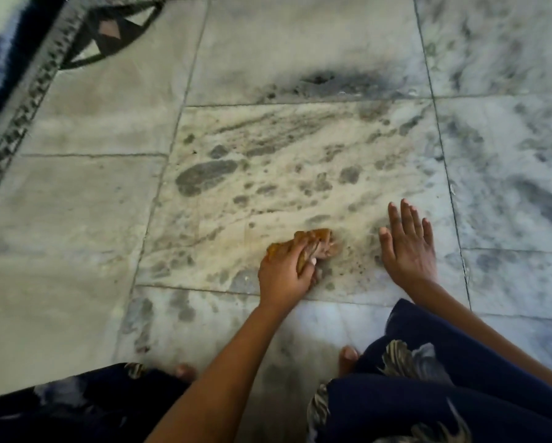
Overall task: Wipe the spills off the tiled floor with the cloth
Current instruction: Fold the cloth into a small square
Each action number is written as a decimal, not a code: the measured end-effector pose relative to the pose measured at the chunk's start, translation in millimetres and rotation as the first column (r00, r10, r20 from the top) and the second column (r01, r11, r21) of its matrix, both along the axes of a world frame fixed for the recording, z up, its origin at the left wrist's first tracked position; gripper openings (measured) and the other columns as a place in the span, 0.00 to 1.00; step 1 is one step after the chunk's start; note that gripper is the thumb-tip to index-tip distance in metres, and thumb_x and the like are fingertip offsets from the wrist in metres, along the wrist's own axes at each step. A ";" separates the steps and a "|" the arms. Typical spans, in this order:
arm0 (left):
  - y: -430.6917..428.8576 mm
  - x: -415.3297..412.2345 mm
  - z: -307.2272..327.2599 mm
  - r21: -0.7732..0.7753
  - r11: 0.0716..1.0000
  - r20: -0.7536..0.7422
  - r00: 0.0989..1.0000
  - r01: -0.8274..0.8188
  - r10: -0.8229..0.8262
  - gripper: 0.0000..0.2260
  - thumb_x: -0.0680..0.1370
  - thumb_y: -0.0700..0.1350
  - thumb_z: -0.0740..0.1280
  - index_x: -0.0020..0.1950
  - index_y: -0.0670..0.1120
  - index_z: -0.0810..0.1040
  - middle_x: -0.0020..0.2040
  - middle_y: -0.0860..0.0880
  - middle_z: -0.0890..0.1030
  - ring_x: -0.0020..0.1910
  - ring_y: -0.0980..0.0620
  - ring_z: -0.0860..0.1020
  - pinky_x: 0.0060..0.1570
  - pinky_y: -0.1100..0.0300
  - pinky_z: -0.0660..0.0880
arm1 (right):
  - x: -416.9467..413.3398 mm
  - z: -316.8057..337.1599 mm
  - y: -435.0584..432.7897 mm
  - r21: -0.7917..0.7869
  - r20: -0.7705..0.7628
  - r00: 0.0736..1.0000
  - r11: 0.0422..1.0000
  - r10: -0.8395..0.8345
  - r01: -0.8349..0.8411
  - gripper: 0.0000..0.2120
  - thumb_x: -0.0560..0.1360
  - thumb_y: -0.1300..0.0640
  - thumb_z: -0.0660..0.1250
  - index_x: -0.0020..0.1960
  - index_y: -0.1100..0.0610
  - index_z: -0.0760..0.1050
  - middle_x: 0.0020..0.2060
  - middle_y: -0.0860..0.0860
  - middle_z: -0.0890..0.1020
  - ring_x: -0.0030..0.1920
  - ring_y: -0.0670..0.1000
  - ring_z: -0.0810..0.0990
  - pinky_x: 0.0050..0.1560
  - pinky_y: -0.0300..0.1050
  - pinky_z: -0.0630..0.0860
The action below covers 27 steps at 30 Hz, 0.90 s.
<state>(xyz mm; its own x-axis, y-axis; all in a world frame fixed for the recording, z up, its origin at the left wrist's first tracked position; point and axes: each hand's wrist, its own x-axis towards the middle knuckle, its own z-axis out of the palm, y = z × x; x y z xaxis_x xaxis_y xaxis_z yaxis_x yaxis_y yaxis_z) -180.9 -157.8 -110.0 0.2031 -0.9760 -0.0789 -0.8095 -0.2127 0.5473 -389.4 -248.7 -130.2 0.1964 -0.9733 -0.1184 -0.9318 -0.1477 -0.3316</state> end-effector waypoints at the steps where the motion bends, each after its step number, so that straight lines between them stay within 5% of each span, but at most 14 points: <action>1: -9.3 3.8 13.5 0.056 0.991 -0.245 0.961 -0.119 0.129 0.17 0.77 0.52 0.61 0.64 0.49 0.76 0.50 0.48 0.83 0.47 0.49 0.80 0.48 0.52 0.77 | 5.6 4.0 -2.7 -0.004 0.007 1.000 1.000 0.017 -0.017 0.34 0.75 0.40 0.34 0.77 0.54 0.47 0.77 0.53 0.48 0.76 0.51 0.45 0.74 0.48 0.39; 2: -21.8 10.8 25.7 0.126 0.966 -0.489 0.833 -0.224 0.257 0.14 0.77 0.50 0.64 0.61 0.49 0.77 0.44 0.50 0.83 0.42 0.52 0.81 0.44 0.54 0.77 | 11.6 8.3 -5.9 -0.006 0.015 0.999 1.000 0.029 -0.029 0.34 0.75 0.40 0.34 0.77 0.54 0.47 0.77 0.53 0.48 0.76 0.51 0.45 0.74 0.48 0.39; 4: -46.6 34.0 51.4 0.357 0.890 -0.813 0.375 -0.282 0.445 0.13 0.77 0.51 0.66 0.58 0.46 0.79 0.42 0.50 0.83 0.41 0.54 0.80 0.45 0.57 0.75 | 26.8 19.6 -13.1 -0.029 0.036 0.998 0.998 0.051 -0.050 0.34 0.74 0.40 0.33 0.77 0.53 0.46 0.77 0.52 0.48 0.76 0.50 0.44 0.74 0.47 0.38; 5: -59.4 47.0 65.5 0.440 0.864 -0.854 0.185 -0.244 0.487 0.16 0.76 0.55 0.65 0.56 0.45 0.81 0.44 0.47 0.84 0.44 0.51 0.81 0.49 0.57 0.75 | 35.8 27.6 -18.9 -0.051 0.047 0.997 0.997 0.066 -0.064 0.35 0.74 0.40 0.33 0.77 0.53 0.46 0.77 0.52 0.48 0.76 0.49 0.44 0.74 0.46 0.37; 7: -82.0 68.1 84.8 0.466 0.846 -0.875 0.009 -0.260 0.484 0.20 0.78 0.55 0.60 0.46 0.42 0.84 0.42 0.43 0.84 0.42 0.47 0.82 0.49 0.56 0.75 | 51.4 41.0 -27.5 -0.076 0.074 0.993 0.993 0.096 -0.090 0.35 0.74 0.39 0.33 0.77 0.53 0.46 0.77 0.52 0.48 0.76 0.49 0.44 0.73 0.45 0.36; 12: -128.5 110.9 134.3 0.364 0.859 -0.930 -0.085 -0.360 0.358 0.19 0.78 0.52 0.56 0.52 0.40 0.80 0.49 0.39 0.81 0.50 0.41 0.79 0.54 0.50 0.75 | 90.8 83.7 -55.5 -0.164 0.132 0.979 0.978 0.153 -0.131 0.36 0.73 0.38 0.34 0.77 0.53 0.47 0.77 0.52 0.50 0.76 0.50 0.46 0.74 0.45 0.38; 20: -176.1 165.1 209.4 0.310 0.903 -0.936 0.075 -0.297 0.345 0.17 0.77 0.51 0.58 0.45 0.41 0.81 0.38 0.41 0.84 0.44 0.42 0.80 0.45 0.52 0.75 | 161.2 150.4 -87.8 -0.272 0.235 0.924 0.933 0.302 -0.236 0.38 0.73 0.34 0.34 0.77 0.52 0.49 0.76 0.50 0.54 0.76 0.47 0.48 0.72 0.40 0.38; 27: -193.7 192.6 197.1 0.389 0.858 -0.905 0.033 -0.335 0.423 0.18 0.79 0.49 0.56 0.53 0.39 0.80 0.47 0.39 0.83 0.50 0.40 0.80 0.48 0.51 0.77 | 214.8 175.4 -111.3 -0.274 0.283 0.884 0.915 0.371 -0.296 0.29 0.77 0.44 0.42 0.77 0.53 0.52 0.75 0.50 0.58 0.75 0.48 0.52 0.72 0.41 0.43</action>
<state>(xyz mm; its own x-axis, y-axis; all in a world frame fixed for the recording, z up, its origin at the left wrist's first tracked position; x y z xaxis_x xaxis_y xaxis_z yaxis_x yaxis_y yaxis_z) 11.7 -351.5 87.1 0.2590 -0.7745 -0.5771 0.5603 -0.3662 0.7430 -174.6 -360.1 45.1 0.5047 -0.8365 0.2133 -0.6608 -0.5333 -0.5282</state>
